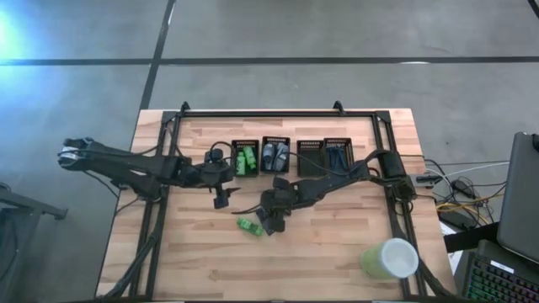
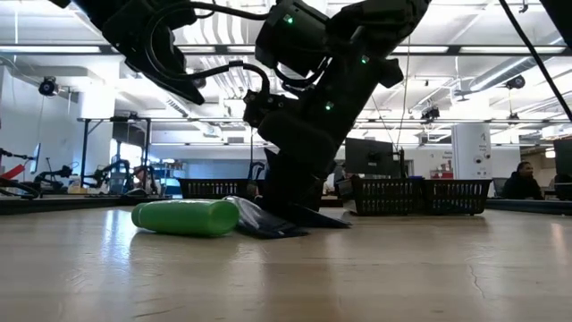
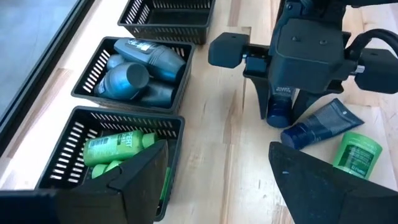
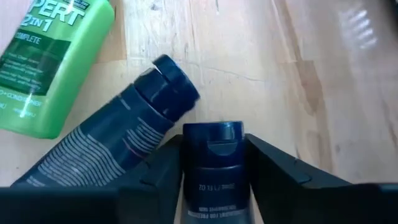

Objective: Pick & Place Travel size toiletries
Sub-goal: Put the shave cream into the center right black basket

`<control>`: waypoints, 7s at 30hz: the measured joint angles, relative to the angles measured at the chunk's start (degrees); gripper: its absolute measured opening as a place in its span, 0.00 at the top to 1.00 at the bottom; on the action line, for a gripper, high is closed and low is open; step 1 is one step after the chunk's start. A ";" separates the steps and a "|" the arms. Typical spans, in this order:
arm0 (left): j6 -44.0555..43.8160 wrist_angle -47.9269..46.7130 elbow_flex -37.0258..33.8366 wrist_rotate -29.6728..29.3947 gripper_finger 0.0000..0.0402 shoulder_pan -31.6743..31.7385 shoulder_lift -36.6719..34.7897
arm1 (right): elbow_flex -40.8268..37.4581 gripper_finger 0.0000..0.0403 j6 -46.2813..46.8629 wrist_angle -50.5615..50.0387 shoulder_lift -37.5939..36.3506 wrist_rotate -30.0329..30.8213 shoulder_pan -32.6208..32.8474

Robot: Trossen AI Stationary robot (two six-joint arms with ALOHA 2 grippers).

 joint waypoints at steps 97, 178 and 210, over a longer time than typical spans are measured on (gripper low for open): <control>30.14 16.73 1.27 20.13 0.77 0.17 31.89 | -9.20 0.44 42.59 -23.49 -23.87 4.72 1.59; 19.26 3.09 4.50 19.68 0.84 -2.89 27.07 | 2.53 0.76 36.45 -15.75 -1.34 5.14 6.67; -4.04 -4.81 -6.63 18.04 0.84 -3.65 9.41 | -4.91 0.37 -21.51 -17.57 -13.18 -5.76 9.23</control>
